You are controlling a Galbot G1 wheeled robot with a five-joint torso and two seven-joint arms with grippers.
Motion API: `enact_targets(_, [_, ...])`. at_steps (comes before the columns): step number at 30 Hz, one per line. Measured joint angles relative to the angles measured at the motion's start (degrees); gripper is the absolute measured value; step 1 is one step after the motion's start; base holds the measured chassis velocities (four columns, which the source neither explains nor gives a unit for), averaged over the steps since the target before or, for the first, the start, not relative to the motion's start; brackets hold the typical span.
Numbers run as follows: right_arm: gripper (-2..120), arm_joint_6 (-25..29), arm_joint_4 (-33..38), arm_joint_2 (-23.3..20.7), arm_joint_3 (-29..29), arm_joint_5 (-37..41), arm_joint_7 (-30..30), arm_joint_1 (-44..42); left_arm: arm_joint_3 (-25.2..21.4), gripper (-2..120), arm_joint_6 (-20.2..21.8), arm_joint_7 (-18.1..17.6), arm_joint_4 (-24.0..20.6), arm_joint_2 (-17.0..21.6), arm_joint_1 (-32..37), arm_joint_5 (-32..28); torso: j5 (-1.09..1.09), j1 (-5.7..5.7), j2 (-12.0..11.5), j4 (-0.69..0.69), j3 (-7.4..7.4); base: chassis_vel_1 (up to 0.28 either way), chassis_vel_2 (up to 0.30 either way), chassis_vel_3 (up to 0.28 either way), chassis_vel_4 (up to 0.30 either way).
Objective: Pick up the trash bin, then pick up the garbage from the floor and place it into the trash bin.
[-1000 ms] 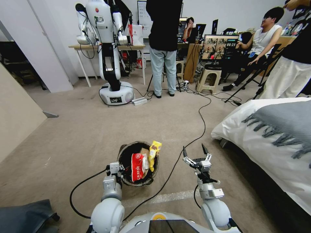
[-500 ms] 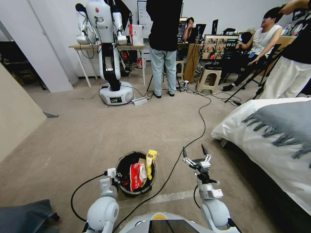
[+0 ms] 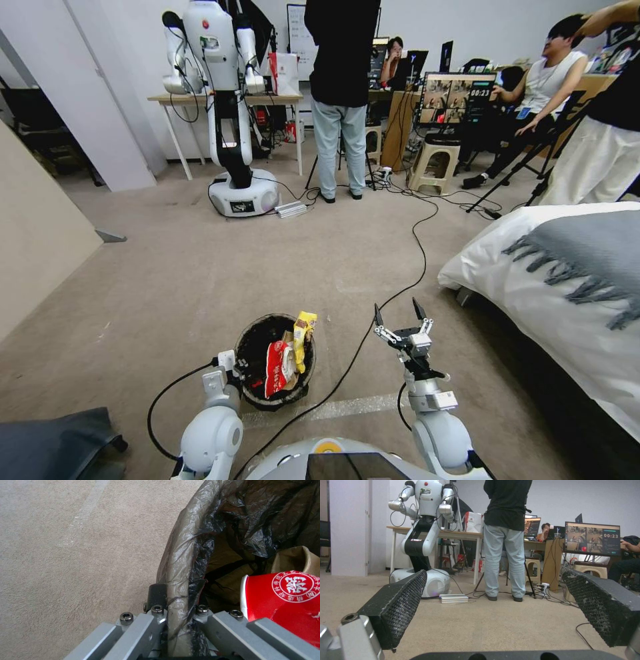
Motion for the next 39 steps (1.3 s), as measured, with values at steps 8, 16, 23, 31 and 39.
enact_targets(8, [100,0.5,-0.1,0.1,0.1,-0.2,-0.6,-0.3,0.0,0,0.0,0.0,1.1,-0.1,-0.7,-0.2,-0.01,0.00,0.0,0.00,0.00,0.000,0.000,0.000,0.000])
enact_targets(16, [100,1.0,-0.3,0.3,0.1,-0.4,-1.3,-0.5,0.6,23,0.0,0.9,2.0,-0.3,-0.8,-0.6,-0.20,0.01,0.0,-0.03,0.04,0.000,0.000,0.000,0.000])
enact_targets(23, [100,1.8,-1.0,0.5,-0.3,-1.2,-2.4,-0.7,0.8,53,-0.2,1.4,1.3,-0.4,-1.0,-0.8,-0.11,0.01,0.0,-0.05,0.03,0.000,0.000,0.000,0.000])
enact_targets(31, [100,2.0,-0.9,0.6,-0.4,-1.2,-3.2,-0.7,1.2,82,-0.4,1.4,0.4,-0.5,-1.3,-0.2,-0.05,0.02,0.0,-0.02,0.02,0.000,0.000,0.000,0.000])
enact_targets(39, [100,2.1,-0.9,0.6,-0.6,-1.5,-3.7,-0.9,1.5,97,-0.5,1.4,-0.5,-0.6,-1.7,0.2,-0.04,0.02,0.0,-0.01,0.02,0.000,0.000,0.000,0.000])
